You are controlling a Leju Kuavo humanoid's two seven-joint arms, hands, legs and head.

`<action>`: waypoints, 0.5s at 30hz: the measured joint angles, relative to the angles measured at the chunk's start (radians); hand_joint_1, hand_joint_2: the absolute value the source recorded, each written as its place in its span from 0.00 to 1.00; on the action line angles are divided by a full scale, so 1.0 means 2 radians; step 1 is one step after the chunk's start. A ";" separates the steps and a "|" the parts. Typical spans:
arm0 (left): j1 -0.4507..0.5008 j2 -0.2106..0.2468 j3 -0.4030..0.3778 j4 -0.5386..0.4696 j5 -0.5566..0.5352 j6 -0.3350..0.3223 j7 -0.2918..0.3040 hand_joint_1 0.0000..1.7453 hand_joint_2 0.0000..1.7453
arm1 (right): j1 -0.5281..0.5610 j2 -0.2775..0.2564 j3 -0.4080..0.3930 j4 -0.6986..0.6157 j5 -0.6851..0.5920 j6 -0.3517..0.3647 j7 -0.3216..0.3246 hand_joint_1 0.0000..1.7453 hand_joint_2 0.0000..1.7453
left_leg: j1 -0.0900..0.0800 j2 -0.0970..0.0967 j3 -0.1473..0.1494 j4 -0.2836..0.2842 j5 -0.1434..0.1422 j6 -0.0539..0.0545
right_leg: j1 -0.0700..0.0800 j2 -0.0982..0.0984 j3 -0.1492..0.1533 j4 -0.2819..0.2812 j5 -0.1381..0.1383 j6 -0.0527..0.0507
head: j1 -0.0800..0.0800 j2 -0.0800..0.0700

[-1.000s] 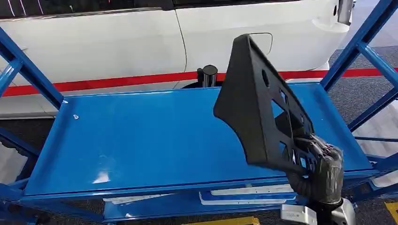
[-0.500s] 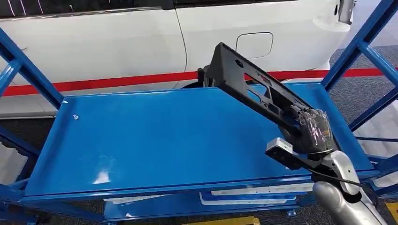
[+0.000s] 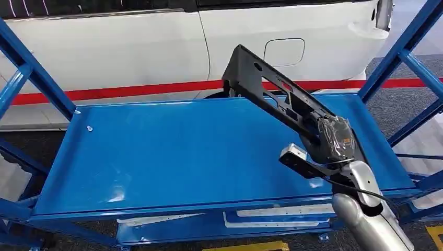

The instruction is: Take the parts from the cabinet and place them on the table.

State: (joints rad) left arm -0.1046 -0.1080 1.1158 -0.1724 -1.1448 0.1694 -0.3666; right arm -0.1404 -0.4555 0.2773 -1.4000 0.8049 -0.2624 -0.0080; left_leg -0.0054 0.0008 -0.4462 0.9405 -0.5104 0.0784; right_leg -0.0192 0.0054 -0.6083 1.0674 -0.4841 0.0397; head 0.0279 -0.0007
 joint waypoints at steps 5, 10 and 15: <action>0.001 0.000 0.000 -0.002 0.002 0.000 0.000 0.00 0.00 | -0.008 0.015 0.006 0.014 0.007 0.002 0.003 0.87 1.00 | 0.003 -0.002 0.001 0.001 -0.002 -0.004 | -0.007 -0.001 -0.058 0.105 -0.017 0.012 | 0.000 0.000; 0.000 0.001 0.000 -0.004 0.002 0.000 0.000 0.00 0.00 | -0.019 0.022 0.008 0.019 0.009 0.008 0.004 0.87 1.00 | 0.004 -0.005 -0.007 0.021 -0.020 -0.025 | -0.007 -0.002 0.000 -0.023 0.029 0.015 | 0.001 0.000; -0.002 0.000 0.000 -0.007 0.003 0.000 0.000 0.00 0.00 | -0.019 0.027 0.005 0.011 0.010 0.011 0.006 0.87 1.00 | 0.008 -0.002 -0.024 0.059 -0.049 -0.034 | -0.009 -0.002 -0.004 -0.022 0.027 -0.003 | -0.001 0.000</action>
State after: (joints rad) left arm -0.1084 -0.1080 1.1162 -0.1873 -1.1395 0.1690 -0.3666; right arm -0.1786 -0.4025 0.2869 -1.3787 0.8244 -0.2411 0.0038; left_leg 0.0103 -0.0033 -0.4940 1.0590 -0.6086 0.0105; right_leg -0.0375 0.0015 -0.6169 1.0244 -0.4303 0.0347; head 0.0252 -0.0004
